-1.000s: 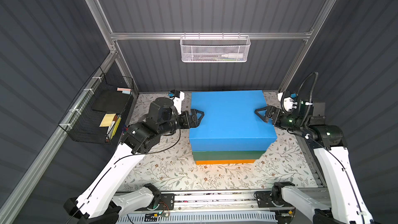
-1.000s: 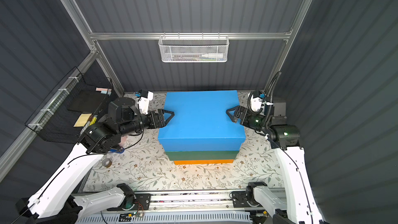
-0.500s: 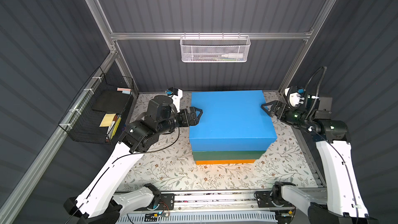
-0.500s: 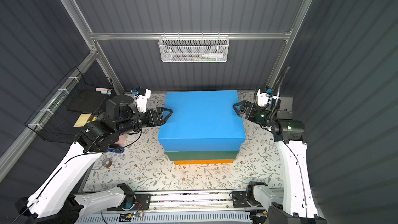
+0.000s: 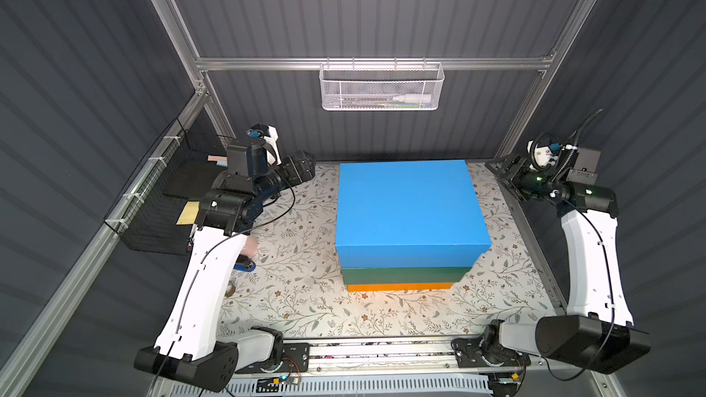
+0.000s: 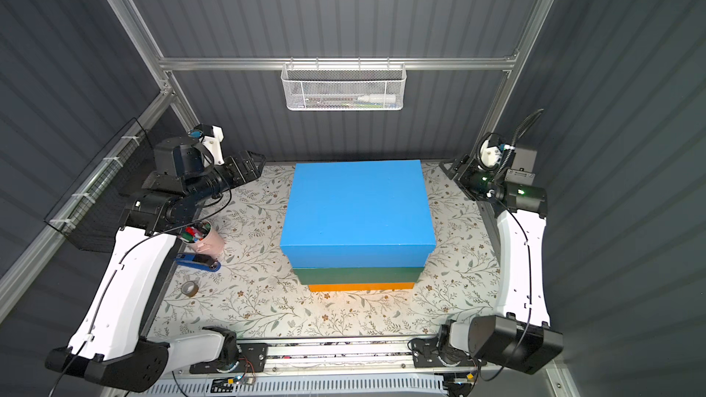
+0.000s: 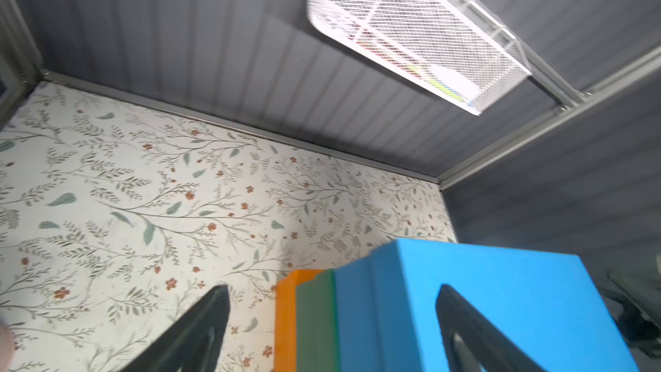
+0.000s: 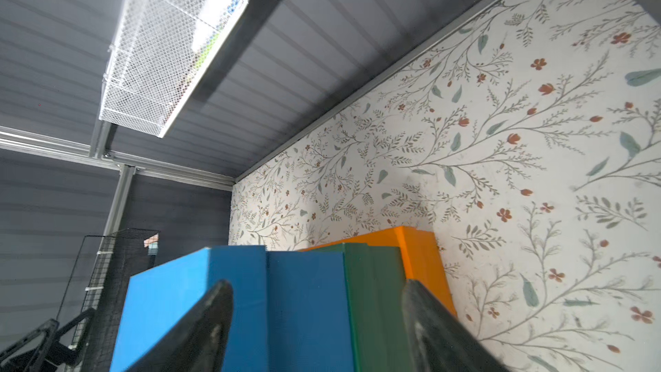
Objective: Stack the shoeboxes
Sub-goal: Adjust the shoeboxes in the shoebox.
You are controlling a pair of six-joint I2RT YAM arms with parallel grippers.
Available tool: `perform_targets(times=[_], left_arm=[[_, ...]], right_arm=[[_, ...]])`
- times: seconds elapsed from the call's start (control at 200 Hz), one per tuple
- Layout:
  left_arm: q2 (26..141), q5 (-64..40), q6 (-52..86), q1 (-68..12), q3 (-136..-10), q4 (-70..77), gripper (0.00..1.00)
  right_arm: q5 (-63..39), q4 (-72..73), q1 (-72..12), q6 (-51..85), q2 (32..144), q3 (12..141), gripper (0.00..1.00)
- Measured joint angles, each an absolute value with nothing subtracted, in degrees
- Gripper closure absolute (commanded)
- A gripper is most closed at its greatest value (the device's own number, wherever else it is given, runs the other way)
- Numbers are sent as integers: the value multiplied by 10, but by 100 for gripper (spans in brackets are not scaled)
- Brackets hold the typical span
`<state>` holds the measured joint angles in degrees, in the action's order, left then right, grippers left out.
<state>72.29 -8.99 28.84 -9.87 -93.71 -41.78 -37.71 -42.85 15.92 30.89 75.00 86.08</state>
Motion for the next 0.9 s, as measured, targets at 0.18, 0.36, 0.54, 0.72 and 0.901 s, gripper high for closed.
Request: perform_targets(times=[0.18,0.36,0.54,0.72,0.901], left_arm=[[733,-166,272,-77,-821,-393,28],[727,-217,264,-77,-713,-375,45],[703,-259,256,-78,-632,-361,65],[696,-284,258,-94,-601,-353,71],[689,-294,267,-124,-582,-331,73]], right_arm=[[-388,-417,164,305,711,744,85],[-390,-422,169,296,663,657,98],[-394,-423,169,293,638,604,100],[-421,-412,169,301,640,570,100],[-466,-398,166,314,658,553,100]])
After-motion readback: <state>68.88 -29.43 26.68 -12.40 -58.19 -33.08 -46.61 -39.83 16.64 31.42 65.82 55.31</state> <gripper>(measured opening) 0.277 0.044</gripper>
